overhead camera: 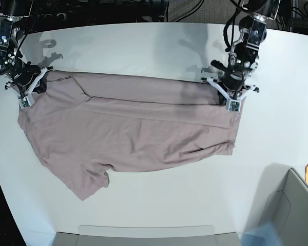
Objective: Fold the T-shirt properly
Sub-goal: 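Grasp the shirt's side edges with both grippers near the hem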
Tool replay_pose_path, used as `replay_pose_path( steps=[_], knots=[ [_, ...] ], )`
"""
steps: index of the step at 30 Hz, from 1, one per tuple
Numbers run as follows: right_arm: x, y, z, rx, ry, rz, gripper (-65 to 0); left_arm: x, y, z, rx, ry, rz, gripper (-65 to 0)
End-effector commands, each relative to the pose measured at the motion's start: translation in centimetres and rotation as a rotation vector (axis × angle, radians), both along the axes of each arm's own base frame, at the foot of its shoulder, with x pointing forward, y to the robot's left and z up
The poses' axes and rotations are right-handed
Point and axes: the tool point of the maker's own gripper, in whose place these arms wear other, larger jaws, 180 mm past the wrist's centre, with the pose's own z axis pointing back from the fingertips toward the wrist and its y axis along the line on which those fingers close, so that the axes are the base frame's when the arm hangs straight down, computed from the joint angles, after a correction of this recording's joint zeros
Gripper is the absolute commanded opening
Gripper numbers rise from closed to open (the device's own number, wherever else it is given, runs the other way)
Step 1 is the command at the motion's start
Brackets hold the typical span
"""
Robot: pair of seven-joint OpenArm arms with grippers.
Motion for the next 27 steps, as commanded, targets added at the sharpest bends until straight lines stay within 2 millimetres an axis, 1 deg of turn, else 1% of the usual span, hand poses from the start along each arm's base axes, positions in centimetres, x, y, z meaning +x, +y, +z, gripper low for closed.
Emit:
replay_pose_path(
  steps=[1, 4, 6, 9, 13, 16, 18, 20, 22, 23, 24, 26, 27],
  knots=[
    [-2.0, -1.0, -0.8, -0.058, 0.086, 0.01, -65.0, -15.0, 1.8, -5.6, 0.044, 0.666, 0.024, -65.0],
    [-3.7, -0.4, -1.1, -0.064, 0.107, 0.034, -65.0, -18.3, 3.2, -5.1, 0.044, 0.697, 0.08, -65.0],
    [-4.9, 0.4, -1.4, -0.052, 0.117, 0.039, -65.0, -19.5, 4.1, -4.3, 0.047, 0.696, 0.113, -65.0],
    [-6.5, 1.6, -1.9, -0.038, 0.138, 0.051, -65.0, -20.9, 5.6, -3.1, 0.06, 0.692, 0.157, -65.0],
    [-8.0, 2.7, -2.7, -0.011, 0.163, 0.049, -65.0, -21.8, 6.0, -2.1, 0.064, 0.687, 0.169, -65.0],
    [-9.2, 2.9, -3.3, -0.004, 0.189, 0.047, -65.0, -23.6, 6.6, -1.9, 0.074, 0.716, 0.185, -65.0],
    [-10.1, 2.9, -3.5, -0.003, 0.206, 0.047, -65.0, -24.4, 7.0, -1.8, 0.079, 0.724, 0.193, -65.0],
    [-10.3, 2.9, -3.6, -0.001, 0.208, 0.046, -65.0, -24.1, 7.4, -1.3, 0.084, 0.707, 0.204, -65.0],
    [-10.0, 2.8, -3.4, -0.004, 0.199, 0.042, -65.0, -22.6, 8.0, -0.5, 0.089, 0.656, 0.22, -65.0],
    [-9.5, 2.5, -2.9, -0.008, 0.181, 0.034, -65.0, -21.8, 8.2, 0.0, 0.091, 0.633, 0.224, -65.0],
    [-9.1, 2.7, -2.5, -0.001, 0.155, 0.023, -65.0, -20.9, 8.3, 0.5, 0.093, 0.607, 0.226, -65.0],
    [-7.2, 3.3, -0.7, 0.003, 0.075, 0.005, -65.0, -17.4, 8.5, 1.8, 0.091, 0.516, 0.229, -65.0],
    [-6.5, 3.4, 0.1, -0.001, 0.043, 0.001, -65.0, -16.1, 8.6, 2.3, 0.093, 0.489, 0.232, -65.0]
  ],
)
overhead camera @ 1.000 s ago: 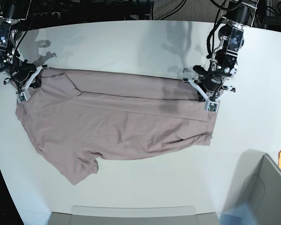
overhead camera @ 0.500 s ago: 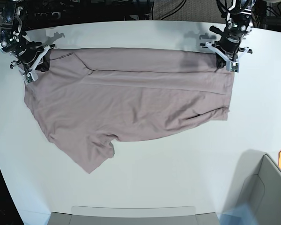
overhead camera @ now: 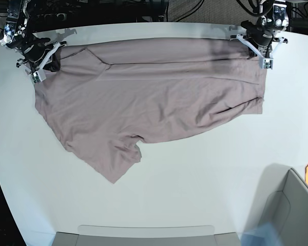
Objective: Fold the T-shirt properly
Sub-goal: 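Grasp the shirt's side edges with both grippers near the hem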
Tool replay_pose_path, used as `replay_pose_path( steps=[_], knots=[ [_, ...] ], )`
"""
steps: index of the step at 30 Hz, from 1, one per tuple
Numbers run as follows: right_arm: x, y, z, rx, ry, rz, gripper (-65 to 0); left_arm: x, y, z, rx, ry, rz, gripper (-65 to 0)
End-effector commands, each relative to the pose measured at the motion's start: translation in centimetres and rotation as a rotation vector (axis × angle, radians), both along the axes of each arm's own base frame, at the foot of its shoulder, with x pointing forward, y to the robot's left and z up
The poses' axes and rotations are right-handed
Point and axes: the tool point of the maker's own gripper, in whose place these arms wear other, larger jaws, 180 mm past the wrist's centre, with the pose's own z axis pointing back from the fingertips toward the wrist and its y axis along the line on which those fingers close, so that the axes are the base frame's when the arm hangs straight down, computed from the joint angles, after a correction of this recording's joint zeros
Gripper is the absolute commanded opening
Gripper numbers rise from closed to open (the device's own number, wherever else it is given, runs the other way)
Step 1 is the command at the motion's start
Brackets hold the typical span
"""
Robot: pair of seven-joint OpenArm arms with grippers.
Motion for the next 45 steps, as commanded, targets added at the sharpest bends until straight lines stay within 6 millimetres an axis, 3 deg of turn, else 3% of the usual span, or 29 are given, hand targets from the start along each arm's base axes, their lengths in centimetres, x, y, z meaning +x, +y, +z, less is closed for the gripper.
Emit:
replay_pose_path(
  steps=[1, 9, 14, 17, 20, 22, 26, 30, 34, 37, 41, 45],
  knots=[
    [0.2, -1.4, 0.9, -0.057, -0.003, -0.008, -65.0, -2.1, 0.8, -0.4, 0.017, 0.121, 0.029, -65.0],
    [2.6, -1.8, 5.7, -0.112, -0.153, -0.004, -65.0, 3.3, -0.1, 3.2, 0.011, 0.016, 0.007, -65.0],
    [4.1, -2.3, 9.2, -0.172, -0.237, -0.005, -65.0, 4.6, 0.7, 5.9, 0.037, -0.053, 0.024, -65.0],
    [5.2, -3.5, 10.8, -0.218, -0.238, -0.033, -65.0, 5.0, 1.0, 6.3, 0.043, -0.067, 0.03, -65.0],
    [8.5, -3.0, 12.3, -0.204, -0.309, -0.027, -65.0, 7.2, 1.0, 7.2, 0.043, -0.124, 0.033, -65.0],
    [12.1, -1.7, 13.0, -0.172, -0.345, 0.013, -65.0, 8.6, 0.9, 7.8, 0.039, -0.155, 0.031, -65.0],
    [18.5, 0.2, 10.6, -0.179, -0.27, 0.089, -65.0, 11.2, 0.7, 9.0, 0.031, -0.222, 0.029, -65.0],
    [22.0, 2.2, 6.5, -0.126, -0.207, 0.101, -65.0, 12.4, 0.9, 9.5, 0.034, -0.249, 0.038, -65.0],
    [20.9, 1.6, 1.8, -0.163, -0.109, 0.095, -65.0, 12.4, 0.6, 9.4, 0.02, -0.25, 0.043, -65.0],
    [17.8, 1.2, -0.6, -0.181, -0.046, 0.104, -65.0, 12.3, 0.5, 9.2, 0.012, -0.252, 0.055, -65.0],
    [14.0, -0.4, 0.0, -0.248, -0.027, 0.091, -65.0, 12.3, 0.3, 9.2, 0.01, -0.25, 0.05, -65.0],
    [12.5, -0.7, 1.9, -0.255, -0.053, 0.069, -65.0, 12.3, 0.2, 9.2, 0.009, -0.251, 0.049, -65.0]
  ],
)
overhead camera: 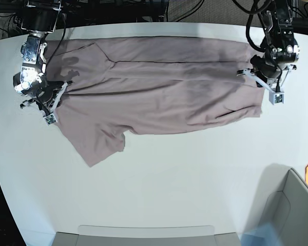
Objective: Fold the T-shirt properly
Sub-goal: 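Grasp the shirt's side edges with both grippers near the hem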
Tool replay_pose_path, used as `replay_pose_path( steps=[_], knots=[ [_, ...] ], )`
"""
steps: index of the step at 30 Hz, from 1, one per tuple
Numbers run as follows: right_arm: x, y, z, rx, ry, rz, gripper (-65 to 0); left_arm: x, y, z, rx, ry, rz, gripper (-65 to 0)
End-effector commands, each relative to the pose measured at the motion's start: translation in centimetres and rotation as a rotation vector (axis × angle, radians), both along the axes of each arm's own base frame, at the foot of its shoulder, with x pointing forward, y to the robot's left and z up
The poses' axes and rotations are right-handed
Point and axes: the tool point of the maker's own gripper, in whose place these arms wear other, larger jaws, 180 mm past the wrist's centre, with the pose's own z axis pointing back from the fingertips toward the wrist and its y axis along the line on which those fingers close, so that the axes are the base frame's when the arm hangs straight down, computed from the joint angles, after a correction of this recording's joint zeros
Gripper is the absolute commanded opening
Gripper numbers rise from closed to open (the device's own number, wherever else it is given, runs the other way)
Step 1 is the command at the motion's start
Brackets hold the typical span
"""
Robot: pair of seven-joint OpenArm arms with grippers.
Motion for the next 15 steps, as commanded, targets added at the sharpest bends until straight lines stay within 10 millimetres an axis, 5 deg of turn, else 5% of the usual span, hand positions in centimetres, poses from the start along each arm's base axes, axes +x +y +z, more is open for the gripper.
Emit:
replay_pose_path(
  steps=[1, 5, 10, 12, 15],
  knots=[
    [1.3, -0.3, 2.0, -0.007, -0.059, 0.008, -65.0, 0.7, 0.4, 0.9, 0.023, -0.036, -0.006, -65.0],
    [3.7, 0.9, 5.9, 0.015, -0.184, 0.037, -65.0, 0.8, 0.3, 0.9, 0.019, -0.036, -0.006, -65.0],
    [8.2, 2.4, 11.3, 0.041, -0.336, 0.078, -46.1, 0.8, 0.3, 0.9, 0.02, -0.036, -0.006, -65.0],
    [10.3, 2.7, 11.8, 0.037, -0.333, 0.106, -42.6, 0.8, 0.3, 0.9, 0.02, -0.036, -0.006, -65.0],
    [13.2, 2.1, 9.8, 0.046, -0.24, 0.114, -42.5, 0.8, 0.3, 0.9, 0.017, -0.036, -0.007, -65.0]
  ],
)
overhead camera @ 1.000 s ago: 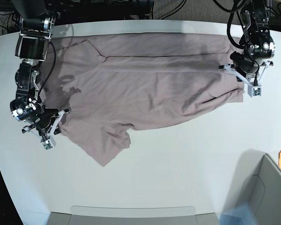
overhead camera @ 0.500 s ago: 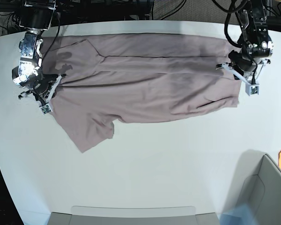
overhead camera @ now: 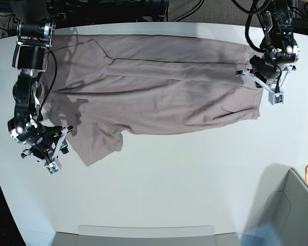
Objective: Fold the T-shirt properly
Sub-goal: 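Grasp the shirt's side edges with both grippers near the hem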
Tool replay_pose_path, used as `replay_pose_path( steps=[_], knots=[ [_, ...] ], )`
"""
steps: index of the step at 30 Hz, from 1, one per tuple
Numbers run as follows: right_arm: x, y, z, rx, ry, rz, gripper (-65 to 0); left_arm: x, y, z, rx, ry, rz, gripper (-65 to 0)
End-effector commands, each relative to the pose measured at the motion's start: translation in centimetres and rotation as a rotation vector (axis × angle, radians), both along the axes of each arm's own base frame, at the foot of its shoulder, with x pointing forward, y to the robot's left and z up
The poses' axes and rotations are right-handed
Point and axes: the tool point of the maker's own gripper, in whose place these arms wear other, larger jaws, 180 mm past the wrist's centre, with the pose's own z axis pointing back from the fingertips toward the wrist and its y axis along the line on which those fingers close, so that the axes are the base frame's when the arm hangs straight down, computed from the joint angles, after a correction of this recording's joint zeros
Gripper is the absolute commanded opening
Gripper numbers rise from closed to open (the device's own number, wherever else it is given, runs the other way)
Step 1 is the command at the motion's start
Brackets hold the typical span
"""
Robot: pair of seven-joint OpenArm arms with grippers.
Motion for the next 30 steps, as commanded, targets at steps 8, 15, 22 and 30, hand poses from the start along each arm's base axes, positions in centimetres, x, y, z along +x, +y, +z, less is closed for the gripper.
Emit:
replay_pose_path(
  steps=[8, 15, 22, 30],
  knots=[
    [5.3, -1.9, -0.8, 0.166, -0.02, -0.074, -42.5, 1.0, -0.3, 0.7, -0.007, -0.046, 0.003, -65.0],
    [4.6, -0.4, -4.6, 0.187, 0.07, -0.052, -42.5, 1.7, -0.4, 1.1, -0.009, -0.063, 0.004, -65.0],
    [3.1, 1.3, -7.6, 0.19, 0.14, -0.016, -42.5, 2.3, -0.7, 1.1, -0.007, -0.068, -0.019, -59.9],
    [3.2, 1.3, -7.5, 0.187, 0.14, -0.014, -42.5, 8.6, -0.4, 1.1, 0.062, -0.072, -0.139, -48.0]
  ],
)
